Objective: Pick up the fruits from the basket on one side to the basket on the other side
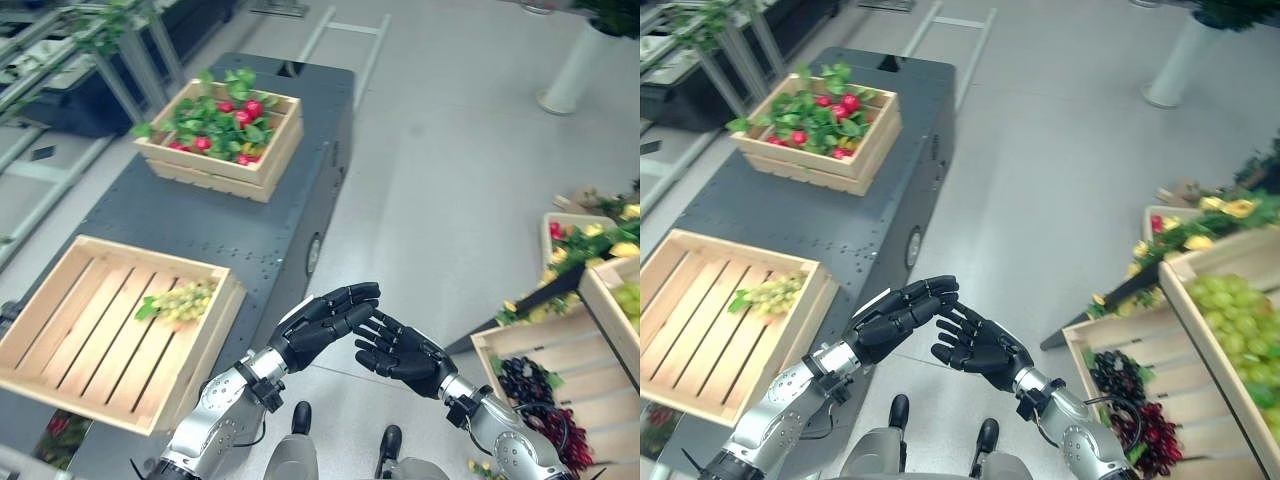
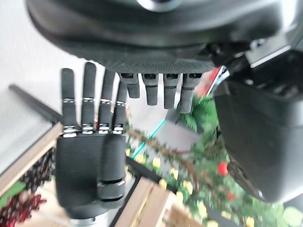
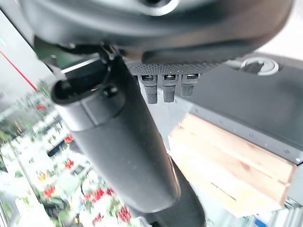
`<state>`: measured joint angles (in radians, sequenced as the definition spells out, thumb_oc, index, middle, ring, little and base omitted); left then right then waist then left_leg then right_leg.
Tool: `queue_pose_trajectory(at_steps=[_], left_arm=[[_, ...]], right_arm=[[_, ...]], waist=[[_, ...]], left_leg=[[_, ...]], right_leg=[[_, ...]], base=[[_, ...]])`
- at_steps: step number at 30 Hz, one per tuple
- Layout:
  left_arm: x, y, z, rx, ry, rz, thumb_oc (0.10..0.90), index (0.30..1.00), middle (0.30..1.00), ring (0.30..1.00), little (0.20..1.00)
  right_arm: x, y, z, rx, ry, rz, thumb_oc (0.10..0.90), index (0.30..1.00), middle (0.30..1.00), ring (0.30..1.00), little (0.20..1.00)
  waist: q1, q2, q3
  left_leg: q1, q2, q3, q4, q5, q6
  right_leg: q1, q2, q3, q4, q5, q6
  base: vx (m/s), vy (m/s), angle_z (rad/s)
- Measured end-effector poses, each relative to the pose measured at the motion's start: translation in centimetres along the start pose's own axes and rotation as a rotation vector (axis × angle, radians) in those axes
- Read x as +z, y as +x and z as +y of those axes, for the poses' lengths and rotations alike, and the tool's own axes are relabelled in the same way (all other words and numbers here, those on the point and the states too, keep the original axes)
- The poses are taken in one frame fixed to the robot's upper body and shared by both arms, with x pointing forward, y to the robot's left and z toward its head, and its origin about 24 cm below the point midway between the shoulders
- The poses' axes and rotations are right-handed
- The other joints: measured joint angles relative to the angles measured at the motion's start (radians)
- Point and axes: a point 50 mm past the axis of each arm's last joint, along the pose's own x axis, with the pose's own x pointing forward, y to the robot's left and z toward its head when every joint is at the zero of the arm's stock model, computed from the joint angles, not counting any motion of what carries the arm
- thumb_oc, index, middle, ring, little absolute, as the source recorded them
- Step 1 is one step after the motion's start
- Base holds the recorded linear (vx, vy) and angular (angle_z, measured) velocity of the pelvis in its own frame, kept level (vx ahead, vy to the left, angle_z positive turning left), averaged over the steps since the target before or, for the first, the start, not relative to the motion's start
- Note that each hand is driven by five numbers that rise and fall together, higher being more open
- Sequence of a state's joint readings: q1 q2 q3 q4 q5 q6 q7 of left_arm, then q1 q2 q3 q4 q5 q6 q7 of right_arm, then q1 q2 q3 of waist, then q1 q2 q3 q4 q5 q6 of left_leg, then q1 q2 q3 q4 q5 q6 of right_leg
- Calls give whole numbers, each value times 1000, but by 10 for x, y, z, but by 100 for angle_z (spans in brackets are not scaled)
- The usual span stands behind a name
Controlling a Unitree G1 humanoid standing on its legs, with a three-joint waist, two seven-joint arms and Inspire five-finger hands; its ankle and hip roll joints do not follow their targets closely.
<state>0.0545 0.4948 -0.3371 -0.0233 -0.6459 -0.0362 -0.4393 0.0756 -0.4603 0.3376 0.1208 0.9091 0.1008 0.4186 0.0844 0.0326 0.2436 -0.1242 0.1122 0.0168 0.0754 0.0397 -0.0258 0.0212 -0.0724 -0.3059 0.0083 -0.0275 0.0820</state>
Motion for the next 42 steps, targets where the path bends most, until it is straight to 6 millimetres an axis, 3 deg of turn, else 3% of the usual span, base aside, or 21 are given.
queue_pose_trajectory(at_steps=[3, 5, 6, 7, 8, 11, 14, 15, 16, 17, 18, 25, 30, 34, 37, 40, 41, 42], left_arm=[[1, -2, 2, -3, 18, 11, 800, 900, 900, 900, 900], [2, -3, 4, -3, 32, 17, 800, 900, 900, 900, 900], [1, -4, 4, -3, 36, 25, 800, 900, 900, 900, 900], [-2, -7, 4, 4, 37, 37, 800, 900, 900, 900, 900], [-4, -8, 3, 6, 38, 42, 800, 900, 900, 900, 900], [0, -5, 4, -9, 62, 35, 800, 900, 900, 900, 900], [2, -4, 4, -17, 84, 34, 800, 900, 900, 900, 900], [2, -5, 4, -17, 85, 38, 800, 900, 900, 900, 900], [2, -6, 6, -14, 95, 43, 800, 900, 900, 900, 900], [4, -10, 10, -3, 116, 55, 800, 900, 900, 900, 900], [3, -14, 12, 9, 125, 67, 800, 900, 900, 900, 900], [7, -19, 20, 38, 147, 61, 800, 900, 900, 900, 900], [8, -19, 21, 72, 199, 63, 800, 900, 900, 900, 900], [11, -19, 24, 122, 246, 46, 800, 900, 900, 900, 900], [14, -18, 26, 166, 291, 35, 800, 900, 900, 900, 900], [16, -17, 28, 229, 310, 9, 800, 900, 900, 900, 900], [17, -17, 29, 265, 313, -8, 800, 900, 900, 900, 900], [19, -17, 30, 293, 323, -24, 800, 900, 900, 900, 900]], right_arm=[[-3, -4, -1, -9, 7, 8, 800, 900, 900, 900, 900], [-7, -9, -4, -25, 14, 23, 800, 900, 900, 900, 900], [-10, -12, -5, -33, 17, 31, 800, 900, 900, 900, 900], [-14, -15, -6, -44, 32, 42, 800, 900, 900, 900, 900], [-18, -19, -6, -54, 44, 48, 800, 900, 900, 900, 900], [-20, -19, -7, -64, 54, 41, 800, 900, 900, 900, 900], [-20, -13, -6, -64, 68, 25, 800, 900, 900, 900, 900], [-21, -10, -6, -65, 75, 19, 800, 900, 900, 900, 900], [-21, -7, -4, -60, 85, 10, 800, 900, 900, 900, 900], [-19, -2, 0, -44, 89, -9, 800, 900, 900, 900, 900], [-18, 0, 1, -44, 93, -24, 800, 900, 900, 900, 900], [-21, -3, 0, -95, 107, -54, 800, 900, 900, 900, 900], [-22, 1, 4, -105, 127, -86, 800, 900, 900, 900, 900], [-23, 1, 6, -103, 132, -87, 800, 900, 900, 900, 900], [-23, 0, 6, -104, 131, -90, 800, 900, 900, 900, 900], [-26, -4, 6, -113, 134, -94, 800, 900, 900, 900, 900], [-26, -4, 6, -115, 132, -101, 800, 900, 900, 900, 900], [-25, -3, 6, -112, 132, -110, 800, 900, 900, 900, 900]], waist=[[-16, 11, -3], [-14, 9, -6], [-15, 18, -12], [-17, 20, -23], [-27, 17, -39], [-72, 14, -54], [-65, 17, -56], [-63, 18, -57], [-52, 6, -63], [-39, -19, -73], [-43, -25, -81], [-43, -26, -80], [-38, -28, -78], [-37, -21, -73], [-42, -10, -65], [-59, -19, -63], [-55, -26, -61], [-56, -42, -54]], left_leg=[[4, -2, 55, -14, -10, -1], [7, -26, 106, 20, -44, 50], [16, -33, 107, 19, -25, 57], [40, -48, 108, -8, -2, 31], [68, -75, 119, -52, 22, 33], [108, -114, 233, -147, 75, 80], [120, -120, 289, -159, 72, 103], [126, -114, 287, -161, 67, 109], [125, -115, 278, -163, 59, 112], [121, -130, 279, -163, 60, 102], [121, -139, 278, -163, 58, 97], [141, -134, 286, -163, 44, 101], [150, -159, 277, -164, 24, 132], [156, -156, 252, -164, 13, 166], [165, -157, 215, -163, 18, 158], [166, -157, 167, -163, 21, 147], [162, -158, 152, -164, 20, 142], [158, -161, 151, -164, 19, 137]], right_leg=[[11, -21, -8, 63, -63, 4], [50, -60, -43, 52, -78, 27], [67, -61, -58, 49, -84, 38], [100, -70, -62, 48, -98, 56], [126, -86, -68, 36, -107, 65], [199, -106, -140, -14, -108, 64], [212, -108, -182, 65, -120, 47], [198, -109, -192, 104, -135, 37], [192, -108, -189, 60, -134, 37], [179, -113, -190, -24, -103, 48], [197, -118, -192, -42, -81, 88], [182, -127, -201, 39, -82, 85], [141, -175, -199, 145, -83, 83], [43, -208, -159, 279, -100, 72], [-52, -208, -112, 324, -100, 73], [-80, -182, -14, 179, -72, 107], [-82, -181, 33, 82, -40, 131], [-90, -187, 61, 17, 0, 126]], base=[[49, 61, 87], [47, 165, 84], [39, 221, 69], [102, 280, 83], [71, 315, 116], [6, 249, 129], [13, 347, 106], [41, 347, 65], [43, 364, 44], [35, 338, 30], [25, 296, 14], [-7, 285, 4], [-10, 250, -1], [9, 149, 16], [-2, -127, 40], [52, -228, 69], [49, -326, 43], [50, -301, 44]])
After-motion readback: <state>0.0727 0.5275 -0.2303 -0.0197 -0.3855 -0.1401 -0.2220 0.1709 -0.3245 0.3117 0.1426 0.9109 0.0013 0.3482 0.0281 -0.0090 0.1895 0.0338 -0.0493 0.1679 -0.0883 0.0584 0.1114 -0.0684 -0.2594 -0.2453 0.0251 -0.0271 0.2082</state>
